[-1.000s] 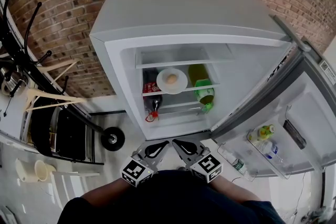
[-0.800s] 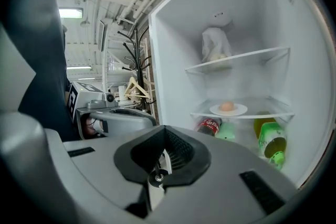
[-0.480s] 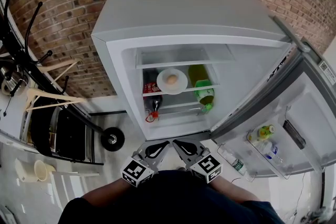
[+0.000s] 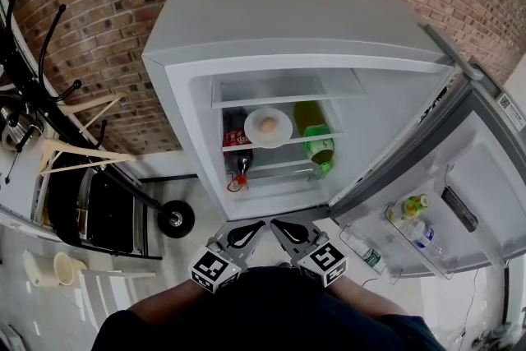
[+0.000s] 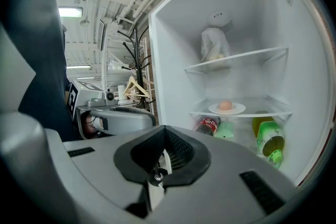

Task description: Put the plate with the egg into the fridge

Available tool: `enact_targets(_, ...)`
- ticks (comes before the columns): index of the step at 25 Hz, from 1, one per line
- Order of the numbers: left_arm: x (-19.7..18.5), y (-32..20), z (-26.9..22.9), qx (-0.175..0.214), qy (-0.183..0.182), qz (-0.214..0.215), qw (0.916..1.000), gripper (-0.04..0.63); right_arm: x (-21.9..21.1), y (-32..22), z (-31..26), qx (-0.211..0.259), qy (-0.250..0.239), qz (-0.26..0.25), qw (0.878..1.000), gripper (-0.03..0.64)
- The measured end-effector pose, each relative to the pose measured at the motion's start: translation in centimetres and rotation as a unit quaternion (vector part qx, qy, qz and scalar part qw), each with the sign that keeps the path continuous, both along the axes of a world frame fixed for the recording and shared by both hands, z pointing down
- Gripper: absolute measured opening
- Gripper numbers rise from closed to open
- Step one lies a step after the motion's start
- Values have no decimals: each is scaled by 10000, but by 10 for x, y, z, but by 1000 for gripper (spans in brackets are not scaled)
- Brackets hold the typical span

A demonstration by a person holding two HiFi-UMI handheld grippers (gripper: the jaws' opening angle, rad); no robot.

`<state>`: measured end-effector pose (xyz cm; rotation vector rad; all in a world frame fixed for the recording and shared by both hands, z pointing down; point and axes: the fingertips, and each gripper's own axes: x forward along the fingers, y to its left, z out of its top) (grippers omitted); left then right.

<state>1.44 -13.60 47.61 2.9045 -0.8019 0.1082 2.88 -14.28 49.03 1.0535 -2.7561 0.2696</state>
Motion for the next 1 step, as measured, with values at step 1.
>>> enact_targets(1, 0, 0, 0, -3, 4, 2, 10000, 5, 0, 0, 0, -5, -2, 4, 10000, 9)
